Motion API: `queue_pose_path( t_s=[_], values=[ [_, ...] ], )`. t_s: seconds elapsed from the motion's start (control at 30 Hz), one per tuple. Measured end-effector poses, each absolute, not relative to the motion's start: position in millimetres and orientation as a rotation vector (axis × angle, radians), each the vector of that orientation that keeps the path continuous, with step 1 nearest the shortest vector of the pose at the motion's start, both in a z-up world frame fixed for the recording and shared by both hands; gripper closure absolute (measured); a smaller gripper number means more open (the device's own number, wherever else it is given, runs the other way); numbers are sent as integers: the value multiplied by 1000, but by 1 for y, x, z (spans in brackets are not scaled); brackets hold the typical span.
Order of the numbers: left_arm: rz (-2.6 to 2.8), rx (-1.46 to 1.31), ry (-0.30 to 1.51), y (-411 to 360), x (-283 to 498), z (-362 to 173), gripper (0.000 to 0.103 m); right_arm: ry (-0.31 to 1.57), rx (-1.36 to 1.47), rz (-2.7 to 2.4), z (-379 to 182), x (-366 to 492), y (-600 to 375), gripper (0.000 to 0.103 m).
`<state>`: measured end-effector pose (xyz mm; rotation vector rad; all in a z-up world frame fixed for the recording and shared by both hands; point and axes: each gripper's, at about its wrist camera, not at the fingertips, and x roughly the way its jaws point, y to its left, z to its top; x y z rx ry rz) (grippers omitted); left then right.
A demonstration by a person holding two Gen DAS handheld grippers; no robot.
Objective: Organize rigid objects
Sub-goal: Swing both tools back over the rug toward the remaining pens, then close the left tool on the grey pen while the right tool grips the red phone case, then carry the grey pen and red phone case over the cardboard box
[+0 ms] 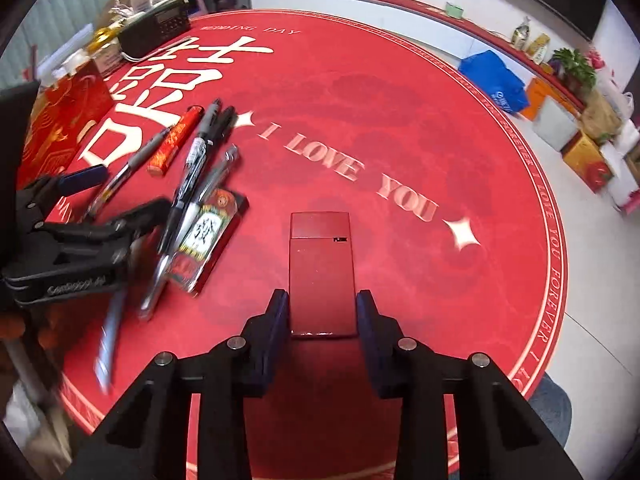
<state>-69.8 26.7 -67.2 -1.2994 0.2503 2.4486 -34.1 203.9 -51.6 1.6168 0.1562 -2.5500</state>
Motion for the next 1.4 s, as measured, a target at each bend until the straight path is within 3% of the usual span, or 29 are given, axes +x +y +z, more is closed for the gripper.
queue_pose_path(
  t_s=[0.2,0.33,0.4,0.47,0.87,0.93,0.97,1.03,1.07,1.1,1.17,1.27,1.4],
  values=[
    [2467,-1321,156,28,-69,-64,0,-90,1662,-2587,-47,-28,252,66],
    [2493,-1388,82,19,-85,-63,0,-11,1668,-2611,-48,-36,245,65],
    [2516,-1401,85,18,-88,-64,0,8,1670,-2612,-49,-40,241,52],
    [2542,-1409,154,23,-90,-67,0,46,1677,-2630,-50,-41,237,50],
    [2636,-1457,97,29,-93,-68,1,75,1665,-2632,-52,-45,232,50],
    [2624,-1467,97,30,-91,-67,3,64,1688,-2626,-50,-45,231,60],
    [2614,-1462,105,31,-89,-66,9,58,1697,-2609,-50,-45,229,68],
    [2581,-1435,131,32,-83,-62,26,64,1691,-2601,-50,-42,227,68],
    [2570,-1424,138,32,-80,-60,43,44,1686,-2590,-49,-39,227,68],
    [2555,-1414,144,31,-78,-58,54,9,1678,-2578,-49,-37,228,68],
    [2530,-1435,128,23,-78,-55,90,-61,1652,-2570,-46,-31,229,68],
    [2476,-1506,-19,3,-78,-53,93,-89,1608,-2583,-39,-22,226,68],
    [2522,-1505,51,3,-71,-53,92,-119,1595,-2572,-36,-17,225,68]
  ],
)
